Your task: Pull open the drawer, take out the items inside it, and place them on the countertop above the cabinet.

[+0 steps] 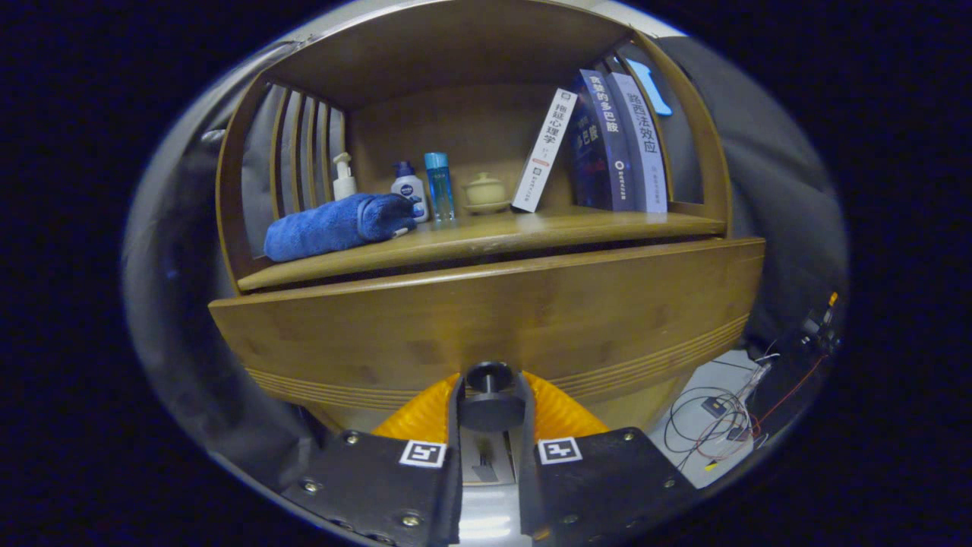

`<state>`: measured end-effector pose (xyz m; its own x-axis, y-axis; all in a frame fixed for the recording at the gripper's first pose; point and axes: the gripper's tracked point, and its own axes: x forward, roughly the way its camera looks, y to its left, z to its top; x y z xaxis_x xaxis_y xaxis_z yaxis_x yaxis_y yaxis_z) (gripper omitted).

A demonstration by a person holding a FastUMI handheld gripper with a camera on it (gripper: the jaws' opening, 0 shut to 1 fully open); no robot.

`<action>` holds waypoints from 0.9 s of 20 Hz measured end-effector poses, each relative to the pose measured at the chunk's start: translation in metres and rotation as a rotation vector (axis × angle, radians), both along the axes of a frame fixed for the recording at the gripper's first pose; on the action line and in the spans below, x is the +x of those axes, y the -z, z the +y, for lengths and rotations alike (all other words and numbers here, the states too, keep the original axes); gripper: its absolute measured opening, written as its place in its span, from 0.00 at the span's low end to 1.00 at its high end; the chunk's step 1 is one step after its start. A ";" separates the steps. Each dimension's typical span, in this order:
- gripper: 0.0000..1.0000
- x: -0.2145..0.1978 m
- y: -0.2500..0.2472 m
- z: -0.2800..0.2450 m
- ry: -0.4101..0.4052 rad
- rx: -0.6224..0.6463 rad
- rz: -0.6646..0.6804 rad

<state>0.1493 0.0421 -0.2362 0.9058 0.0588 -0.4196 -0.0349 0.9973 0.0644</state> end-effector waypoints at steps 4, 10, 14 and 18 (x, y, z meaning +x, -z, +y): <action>0.30 -0.028 -0.003 -0.003 0.003 0.010 0.000; 0.30 -0.069 -0.008 -0.009 0.006 0.001 0.013; 0.30 -0.094 -0.005 -0.012 0.011 -0.013 0.033; 0.30 -0.108 -0.006 -0.014 0.018 0.001 0.031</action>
